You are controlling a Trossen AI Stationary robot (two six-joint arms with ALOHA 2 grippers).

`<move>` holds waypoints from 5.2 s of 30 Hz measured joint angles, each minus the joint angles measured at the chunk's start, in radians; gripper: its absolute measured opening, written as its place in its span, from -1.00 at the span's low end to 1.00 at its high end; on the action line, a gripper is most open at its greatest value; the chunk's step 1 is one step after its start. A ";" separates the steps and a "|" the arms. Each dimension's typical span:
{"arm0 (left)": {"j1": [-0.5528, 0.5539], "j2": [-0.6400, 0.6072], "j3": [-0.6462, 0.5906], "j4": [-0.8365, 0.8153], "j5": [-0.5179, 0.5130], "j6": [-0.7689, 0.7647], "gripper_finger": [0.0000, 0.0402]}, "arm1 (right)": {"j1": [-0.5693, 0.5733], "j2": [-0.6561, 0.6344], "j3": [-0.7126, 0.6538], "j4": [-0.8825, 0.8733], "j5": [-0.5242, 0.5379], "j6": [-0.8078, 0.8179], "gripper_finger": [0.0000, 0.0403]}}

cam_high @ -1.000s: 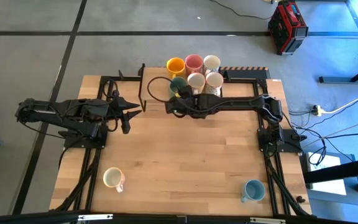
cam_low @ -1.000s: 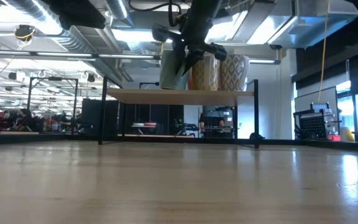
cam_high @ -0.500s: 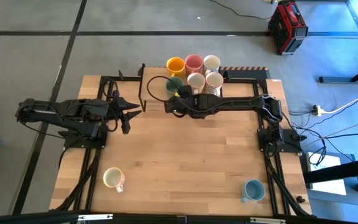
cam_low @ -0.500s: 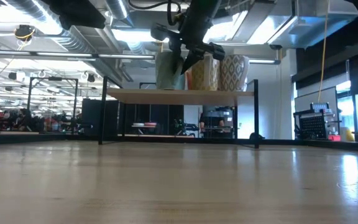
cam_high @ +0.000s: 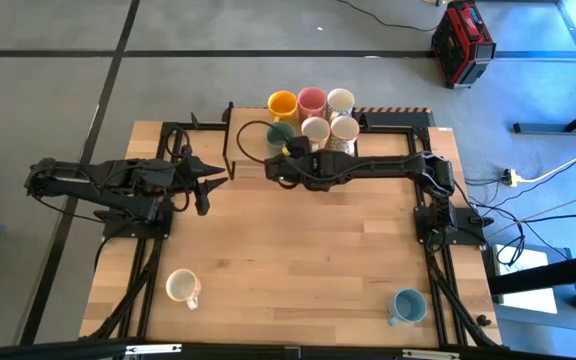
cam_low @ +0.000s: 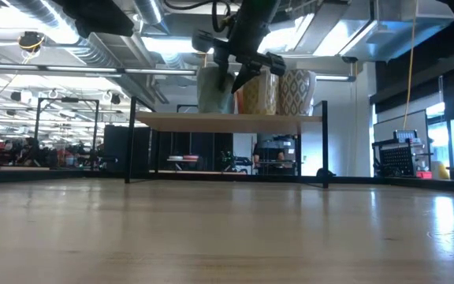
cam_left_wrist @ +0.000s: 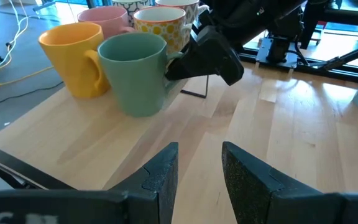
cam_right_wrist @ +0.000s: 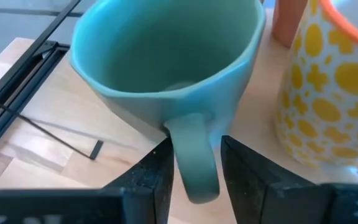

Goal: Place coffee mugs
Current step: Put the green mug on the shelf, then adjust the yellow mug on the shelf, then put the blue mug on the shelf

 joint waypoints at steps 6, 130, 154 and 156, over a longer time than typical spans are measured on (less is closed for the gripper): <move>0.000 0.000 0.000 -0.008 0.000 0.000 -0.41 | 0.000 0.000 0.000 -0.001 0.010 -0.003 -0.39; 0.853 0.857 0.494 0.190 0.473 0.375 -0.41 | 0.072 -0.241 -0.058 -0.189 -0.243 -0.688 -0.39; 0.846 0.916 0.564 0.153 0.518 0.394 -0.41 | 0.072 -0.241 -0.058 -0.189 -0.242 -0.709 -0.39; 0.843 0.898 0.564 0.148 0.518 0.392 -0.41 | 0.072 -0.241 -0.058 -0.189 -0.242 -0.709 -0.39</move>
